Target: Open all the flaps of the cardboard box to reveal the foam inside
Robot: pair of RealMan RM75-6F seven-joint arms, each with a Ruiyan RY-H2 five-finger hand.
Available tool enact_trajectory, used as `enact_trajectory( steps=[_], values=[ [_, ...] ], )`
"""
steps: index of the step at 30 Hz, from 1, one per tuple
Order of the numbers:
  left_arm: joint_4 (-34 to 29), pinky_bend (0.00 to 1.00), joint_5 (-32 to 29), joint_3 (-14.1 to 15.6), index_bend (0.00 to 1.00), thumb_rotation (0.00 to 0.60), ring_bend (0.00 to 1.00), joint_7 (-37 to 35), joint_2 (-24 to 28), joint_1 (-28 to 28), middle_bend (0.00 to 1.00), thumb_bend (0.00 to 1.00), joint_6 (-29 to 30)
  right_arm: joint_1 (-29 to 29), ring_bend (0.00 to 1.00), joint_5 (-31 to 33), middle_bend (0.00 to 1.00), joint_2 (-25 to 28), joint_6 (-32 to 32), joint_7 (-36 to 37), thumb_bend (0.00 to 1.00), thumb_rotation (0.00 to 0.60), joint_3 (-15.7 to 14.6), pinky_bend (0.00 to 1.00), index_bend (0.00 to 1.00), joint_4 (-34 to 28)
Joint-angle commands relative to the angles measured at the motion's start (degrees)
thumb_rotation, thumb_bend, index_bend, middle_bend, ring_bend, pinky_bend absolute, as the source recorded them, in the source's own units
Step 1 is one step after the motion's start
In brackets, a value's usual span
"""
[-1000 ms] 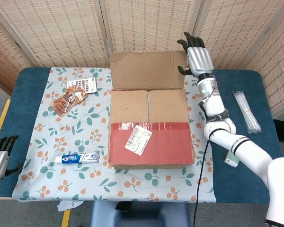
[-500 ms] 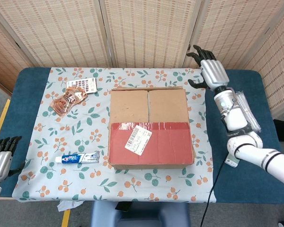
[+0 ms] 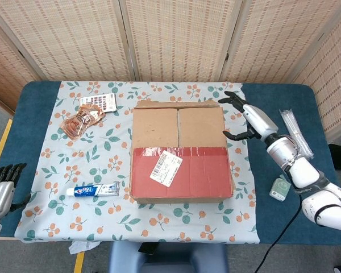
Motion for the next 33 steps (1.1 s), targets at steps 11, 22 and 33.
enact_trajectory(
  steps=[11,22,33],
  values=[
    [0.63,0.0,0.17,0.11,0.05,0.6,0.04,-0.74,-0.09,0.05,0.08,0.39,-0.07,4.77,0.08,-34.05,0.03,-1.7,10.87,68.24,0.37,0.6,-14.5,0.16,0.15,13.77],
    [0.69,0.0,-0.42,-0.06,0.05,0.6,0.04,-0.08,-0.26,-0.12,0.08,0.39,-0.52,9.6,0.09,-36.34,0.04,-4.69,16.01,76.17,0.37,0.6,-23.73,0.18,0.15,21.32],
    [0.84,0.0,-0.59,-0.07,0.05,0.6,0.04,0.22,-0.36,-0.27,0.08,0.39,-0.84,11.59,0.09,-35.09,0.04,-5.56,19.05,77.06,0.37,0.6,-29.03,0.18,0.15,22.64]
  ],
)
